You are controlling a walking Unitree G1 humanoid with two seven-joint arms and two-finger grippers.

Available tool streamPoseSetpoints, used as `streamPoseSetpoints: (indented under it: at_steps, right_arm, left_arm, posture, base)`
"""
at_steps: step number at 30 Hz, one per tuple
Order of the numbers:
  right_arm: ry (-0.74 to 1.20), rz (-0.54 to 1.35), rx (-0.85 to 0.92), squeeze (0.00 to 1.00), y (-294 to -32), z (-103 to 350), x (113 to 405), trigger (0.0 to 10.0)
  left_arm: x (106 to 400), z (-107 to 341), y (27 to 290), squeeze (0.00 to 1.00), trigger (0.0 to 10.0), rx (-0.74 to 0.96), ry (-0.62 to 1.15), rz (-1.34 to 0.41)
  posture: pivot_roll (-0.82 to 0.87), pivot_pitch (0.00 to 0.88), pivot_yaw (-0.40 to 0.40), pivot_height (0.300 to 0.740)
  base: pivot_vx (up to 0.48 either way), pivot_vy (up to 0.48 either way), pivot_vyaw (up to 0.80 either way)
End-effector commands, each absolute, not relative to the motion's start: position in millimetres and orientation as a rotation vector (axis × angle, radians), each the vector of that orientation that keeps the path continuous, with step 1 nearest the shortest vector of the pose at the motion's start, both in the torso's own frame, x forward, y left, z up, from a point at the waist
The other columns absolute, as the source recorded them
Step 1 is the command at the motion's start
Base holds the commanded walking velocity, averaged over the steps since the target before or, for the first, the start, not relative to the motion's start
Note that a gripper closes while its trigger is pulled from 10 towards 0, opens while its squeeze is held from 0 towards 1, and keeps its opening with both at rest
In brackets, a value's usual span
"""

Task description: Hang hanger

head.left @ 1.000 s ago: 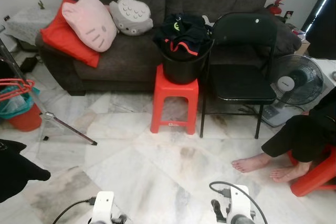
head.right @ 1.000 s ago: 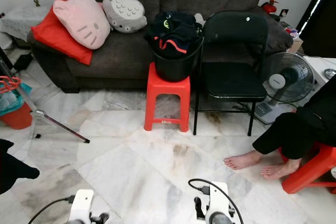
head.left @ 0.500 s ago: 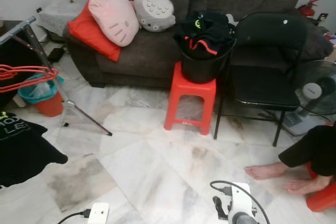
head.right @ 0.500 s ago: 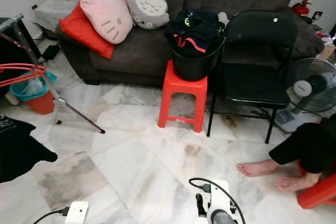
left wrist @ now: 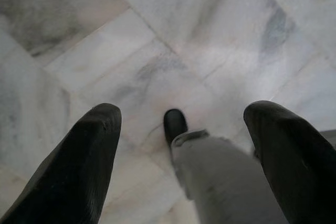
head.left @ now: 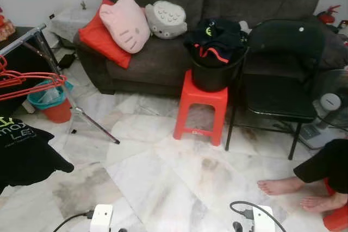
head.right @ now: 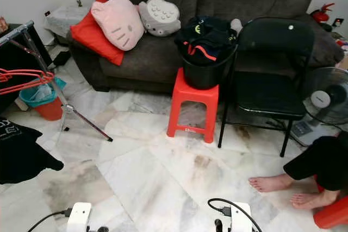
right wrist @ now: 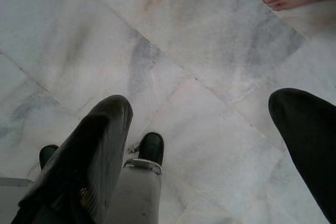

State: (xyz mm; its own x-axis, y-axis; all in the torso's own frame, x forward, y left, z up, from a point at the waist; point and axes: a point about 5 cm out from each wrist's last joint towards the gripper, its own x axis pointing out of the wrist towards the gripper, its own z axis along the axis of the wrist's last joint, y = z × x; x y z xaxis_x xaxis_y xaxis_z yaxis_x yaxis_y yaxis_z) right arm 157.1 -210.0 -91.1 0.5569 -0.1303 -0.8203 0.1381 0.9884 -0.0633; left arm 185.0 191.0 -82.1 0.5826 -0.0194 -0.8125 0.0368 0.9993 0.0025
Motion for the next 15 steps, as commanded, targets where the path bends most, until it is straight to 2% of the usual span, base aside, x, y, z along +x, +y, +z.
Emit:
streamPoseSetpoints:
  at_steps: [1,5,15]
  right_arm:
    - [0.977,-0.160,0.017,0.00,-210,-92,156,10.0]
    - [0.989,-0.165,0.021,0.00,-212,-93,152,10.0]
    - [0.983,-0.161,0.022,0.00,-209,-93,154,10.0]
  left_arm:
    - [183,-84,190,0.00,10.0,0.027,0.968,-0.031]
    - [191,-82,175,0.00,10.0,0.023,0.959,-0.049]
    - [189,-82,181,0.00,10.0,0.026,0.961,-0.048]
  posture:
    - [0.11,0.000,-0.019,0.740]
    - [0.11,0.000,-0.019,0.740]
    - [0.11,0.000,-0.019,0.740]
  base:
    - [0.289,0.000,0.00]
    - [0.293,0.000,0.00]
    - [0.294,0.000,0.00]
